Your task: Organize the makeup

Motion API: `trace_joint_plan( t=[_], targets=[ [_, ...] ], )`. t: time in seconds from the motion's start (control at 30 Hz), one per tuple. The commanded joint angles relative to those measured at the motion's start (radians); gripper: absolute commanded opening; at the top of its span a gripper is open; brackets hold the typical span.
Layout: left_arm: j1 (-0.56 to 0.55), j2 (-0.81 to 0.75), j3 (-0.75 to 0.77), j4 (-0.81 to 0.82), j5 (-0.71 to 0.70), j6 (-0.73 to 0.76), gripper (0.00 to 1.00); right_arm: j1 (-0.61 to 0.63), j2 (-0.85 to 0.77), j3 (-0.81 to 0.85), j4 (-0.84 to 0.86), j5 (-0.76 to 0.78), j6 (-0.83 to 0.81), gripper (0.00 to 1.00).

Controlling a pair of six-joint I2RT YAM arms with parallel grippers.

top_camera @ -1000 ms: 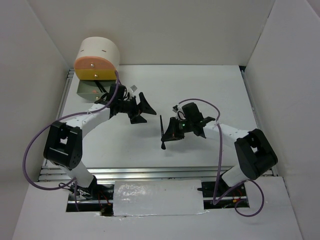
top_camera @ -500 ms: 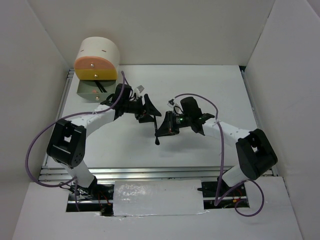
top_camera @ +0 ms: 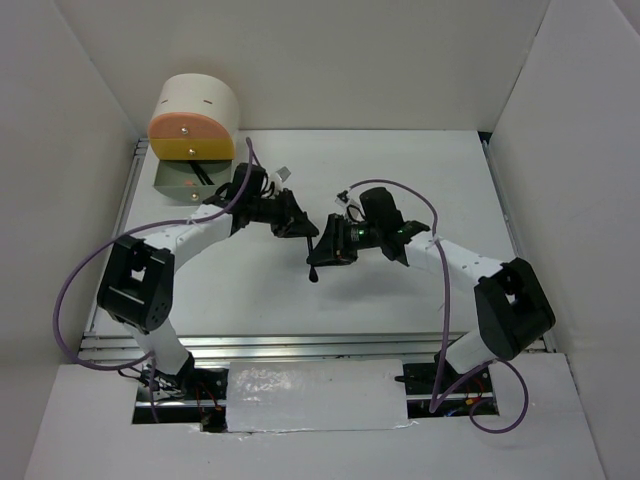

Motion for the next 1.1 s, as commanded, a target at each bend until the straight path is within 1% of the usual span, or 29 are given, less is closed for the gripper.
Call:
trace_joint_plan(
  t=[0.0, 0.03, 0.07, 0.13, 0.3, 0.33, 0.37, 0.43, 0.53, 0.6, 0.63, 0.67, 0.73, 0.83, 0.87, 0.9, 0.97, 1.07],
  targets=[
    [-0.002, 0.017, 0.083, -0.090, -0.022, 0.059, 0.00, 0.006, -0.049, 0.051, 0.003, 0.036, -0.034, 0.46],
    [0.003, 0.022, 0.098, -0.111, -0.033, 0.068, 0.00, 0.004, -0.054, 0.051, -0.004, 0.041, -0.039, 0.57],
    [0.018, 0.025, 0.129, -0.129, -0.051, 0.077, 0.00, 0.003, -0.063, 0.052, -0.030, 0.049, -0.043, 0.60],
    [0.041, 0.031, 0.164, -0.170, -0.071, 0.091, 0.00, -0.002, -0.071, 0.064, -0.066, 0.075, -0.065, 0.66],
    [0.179, 0.031, 0.235, -0.243, -0.153, 0.105, 0.00, -0.026, -0.115, 0.086, -0.196, 0.167, -0.132, 0.71],
    [0.202, 0.031, 0.265, -0.265, -0.165, 0.107, 0.00, -0.031, -0.125, 0.086, -0.213, 0.181, -0.140, 0.74],
    [0.244, 0.034, 0.281, -0.276, -0.192, 0.116, 0.00, -0.042, -0.144, 0.088, -0.243, 0.193, -0.151, 0.75],
    [0.281, 0.042, 0.341, -0.319, -0.229, 0.128, 0.00, -0.051, -0.175, 0.083, -0.267, 0.213, -0.157, 0.75],
    [0.371, 0.057, 0.411, -0.365, -0.297, 0.136, 0.00, -0.071, -0.213, 0.068, -0.294, 0.231, -0.164, 0.75],
    [0.403, 0.060, 0.445, -0.378, -0.358, 0.122, 0.00, -0.077, -0.227, 0.063, -0.314, 0.250, -0.171, 0.75],
    [0.448, 0.059, 0.453, -0.382, -0.383, 0.116, 0.00, -0.077, -0.240, 0.061, -0.334, 0.276, -0.174, 0.75],
    [0.466, 0.056, 0.459, -0.385, -0.404, 0.096, 0.00, -0.079, -0.246, 0.057, -0.345, 0.289, -0.174, 0.75],
    [0.520, 0.053, 0.457, -0.367, -0.440, 0.067, 0.00, -0.079, -0.258, 0.051, -0.371, 0.313, -0.175, 0.75],
    [0.575, 0.057, 0.447, -0.284, -0.447, -0.008, 0.00, -0.079, -0.272, 0.046, -0.408, 0.351, -0.175, 0.75],
    [0.583, 0.063, 0.450, -0.261, -0.450, -0.013, 0.00, -0.080, -0.276, 0.048, -0.417, 0.366, -0.175, 0.75],
    [0.588, 0.068, 0.451, -0.202, -0.452, -0.016, 0.00, -0.077, -0.286, 0.046, -0.425, 0.374, -0.177, 0.75],
    [0.595, 0.082, 0.459, -0.148, -0.492, -0.019, 0.00, -0.079, -0.298, 0.048, -0.443, 0.391, -0.178, 0.75],
    [0.603, 0.118, 0.491, -0.131, -0.562, -0.016, 0.00, -0.077, -0.326, 0.037, -0.455, 0.399, -0.178, 0.75]
  ],
)
